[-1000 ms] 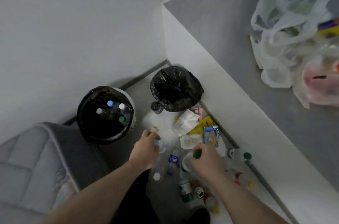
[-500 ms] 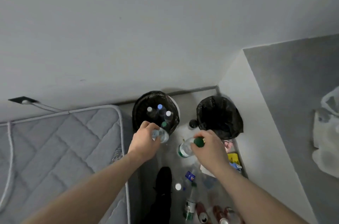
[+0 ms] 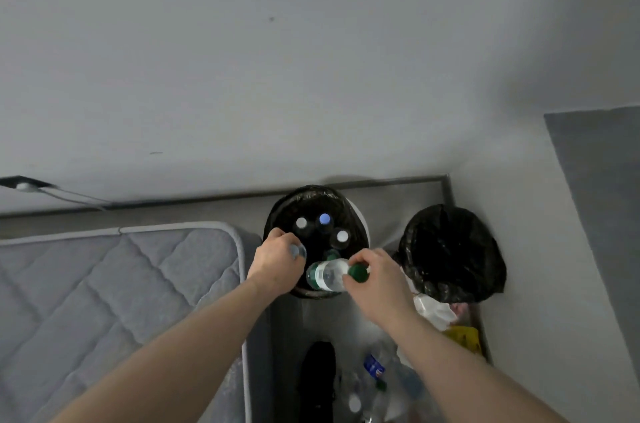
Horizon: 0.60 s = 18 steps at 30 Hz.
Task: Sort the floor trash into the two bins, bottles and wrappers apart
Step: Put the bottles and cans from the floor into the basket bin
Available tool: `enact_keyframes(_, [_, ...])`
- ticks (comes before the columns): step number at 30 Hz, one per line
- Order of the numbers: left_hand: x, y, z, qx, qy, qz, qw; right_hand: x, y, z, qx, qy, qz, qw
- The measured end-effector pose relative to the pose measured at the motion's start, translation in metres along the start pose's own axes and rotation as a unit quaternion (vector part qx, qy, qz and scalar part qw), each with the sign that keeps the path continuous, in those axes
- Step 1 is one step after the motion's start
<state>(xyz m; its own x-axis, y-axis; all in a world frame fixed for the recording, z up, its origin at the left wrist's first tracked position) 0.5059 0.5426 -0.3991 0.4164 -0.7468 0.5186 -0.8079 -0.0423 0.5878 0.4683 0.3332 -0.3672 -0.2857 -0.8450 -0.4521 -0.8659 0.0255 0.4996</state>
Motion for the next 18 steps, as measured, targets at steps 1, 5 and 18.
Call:
enact_keyframes(1, [-0.005, -0.009, 0.003, -0.002, 0.001, -0.004, 1.0, -0.002, -0.008, 0.008, -0.009, 0.005, 0.002, 1.0])
enact_keyframes(5, [-0.024, -0.04, 0.015, -0.022, -0.009, -0.012, 1.0, -0.01, -0.039, 0.041, -0.047, 0.027, 0.01, 0.998])
enact_keyframes(18, [-0.078, -0.12, 0.057, -0.066, -0.098, -0.005, 0.993, -0.009, -0.105, 0.142, -0.14, 0.083, 0.028, 0.986])
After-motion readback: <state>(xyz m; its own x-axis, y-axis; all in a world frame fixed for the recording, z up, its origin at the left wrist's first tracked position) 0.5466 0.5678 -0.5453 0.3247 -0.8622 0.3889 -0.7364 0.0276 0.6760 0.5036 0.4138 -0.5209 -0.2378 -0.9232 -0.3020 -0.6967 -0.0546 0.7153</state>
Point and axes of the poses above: each hand's wrist, its own y-axis away from the middle knuckle, its own z-axis out of the palm, x = y × z, the point moved 6 cm from there along -y, towards the middle knuckle, and after that the axes turned 10 degrees about y, right-handed, at the moved point
